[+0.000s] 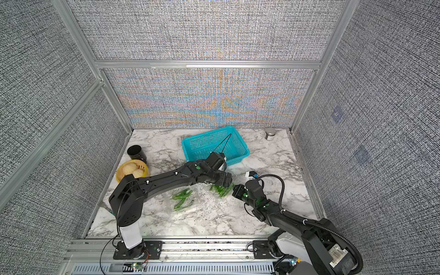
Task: Take small green peppers out of containers
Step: Open the packing box at the center of the board.
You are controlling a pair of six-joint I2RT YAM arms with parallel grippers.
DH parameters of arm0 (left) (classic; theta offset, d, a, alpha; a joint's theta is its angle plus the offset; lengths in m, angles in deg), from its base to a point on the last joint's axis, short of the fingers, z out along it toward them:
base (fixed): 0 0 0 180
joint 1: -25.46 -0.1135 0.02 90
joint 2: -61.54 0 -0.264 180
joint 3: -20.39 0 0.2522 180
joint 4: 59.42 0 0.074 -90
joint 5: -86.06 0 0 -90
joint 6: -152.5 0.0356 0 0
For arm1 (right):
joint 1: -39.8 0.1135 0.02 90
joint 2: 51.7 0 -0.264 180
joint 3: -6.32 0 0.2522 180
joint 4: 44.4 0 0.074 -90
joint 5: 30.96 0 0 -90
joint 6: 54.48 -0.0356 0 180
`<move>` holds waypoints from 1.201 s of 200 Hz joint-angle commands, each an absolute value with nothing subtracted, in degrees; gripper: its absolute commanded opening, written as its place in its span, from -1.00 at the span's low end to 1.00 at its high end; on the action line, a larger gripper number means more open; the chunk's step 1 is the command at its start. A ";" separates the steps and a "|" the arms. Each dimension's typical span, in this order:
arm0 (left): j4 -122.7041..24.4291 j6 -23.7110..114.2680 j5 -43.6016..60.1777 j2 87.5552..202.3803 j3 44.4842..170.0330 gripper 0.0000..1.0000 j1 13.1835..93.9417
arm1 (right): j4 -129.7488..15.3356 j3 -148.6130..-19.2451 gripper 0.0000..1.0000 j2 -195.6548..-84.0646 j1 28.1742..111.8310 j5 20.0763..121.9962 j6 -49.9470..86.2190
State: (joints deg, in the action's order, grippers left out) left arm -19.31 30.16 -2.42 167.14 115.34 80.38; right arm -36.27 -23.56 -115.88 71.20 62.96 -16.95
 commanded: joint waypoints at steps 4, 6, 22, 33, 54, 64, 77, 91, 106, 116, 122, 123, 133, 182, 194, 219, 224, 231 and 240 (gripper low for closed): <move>-16.81 31.34 -3.59 165.80 114.90 0.88 80.66 | -36.98 -23.43 -0.90 -115.04 71.09 64.04 -15.74; -16.80 31.33 -3.59 165.67 114.81 0.88 80.68 | -36.98 -23.43 -0.90 -114.99 71.05 64.07 -15.73; -16.50 31.25 -4.32 164.57 114.03 0.88 80.96 | -37.32 -23.52 -0.90 -114.29 71.04 64.54 -15.50; -16.05 31.62 -5.75 163.63 113.55 0.88 81.34 | -37.33 -23.61 -0.90 -114.02 71.06 64.83 -15.37; -14.44 32.97 -8.83 162.28 113.39 0.87 82.49 | -37.11 -23.65 -0.90 -114.26 71.09 65.50 -15.36; -13.24 33.89 -10.45 161.94 113.64 0.86 83.22 | -36.83 -23.74 -0.90 -114.70 71.09 65.84 -15.37; -12.10 34.99 -12.74 161.61 113.87 0.86 84.36 | -36.25 -23.67 -0.92 -115.27 71.07 66.34 -15.54; -11.43 35.55 -14.10 161.34 113.96 0.86 85.35 | -35.29 -23.52 -0.94 -116.00 71.09 66.77 -15.84; -10.52 36.07 -15.06 161.55 114.30 0.86 86.16 | -34.06 -23.13 -0.93 -116.71 71.09 67.26 -16.37; -10.14 36.26 -15.86 161.77 114.31 0.85 86.91 | -33.49 -23.04 -0.94 -117.04 71.09 67.39 -16.64; -10.09 36.31 -16.41 161.86 114.15 0.86 87.45 | -33.31 -23.08 -0.94 -117.11 71.08 67.49 -16.67; -10.07 36.31 -16.46 161.89 114.10 0.85 87.48 | -33.30 -23.08 -0.94 -117.14 71.09 67.57 -16.68; -10.28 36.31 -17.42 162.13 113.81 0.85 88.31 | -33.20 -23.08 -0.94 -117.26 71.01 67.70 -16.80; -13.83 34.95 -19.76 163.24 111.36 0.85 90.68 | -33.81 -23.09 -1.00 -116.09 71.09 68.07 -17.10; -15.72 34.26 -20.20 162.99 109.77 0.85 90.68 | -33.98 -22.76 -1.00 -115.62 71.08 68.03 -17.29; -18.66 33.71 -22.26 162.70 107.60 0.84 90.94 | -34.32 -22.25 -1.00 -114.47 71.08 68.09 -17.67; -19.12 33.75 -22.35 162.70 107.40 0.84 90.99 | -34.34 -22.03 -1.00 -114.28 71.09 68.13 -17.74; -19.71 33.88 -22.35 162.83 107.28 0.83 91.14 | -34.49 -21.90 -1.00 -114.09 71.09 68.17 -17.74; -20.10 34.04 -22.08 163.13 107.41 0.83 91.17 | -34.67 -21.95 -1.00 -113.89 71.09 68.27 -17.69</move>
State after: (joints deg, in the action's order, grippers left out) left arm -16.36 34.34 -20.56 163.10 107.52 90.94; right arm -34.48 -22.09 -114.44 70.98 68.05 -17.60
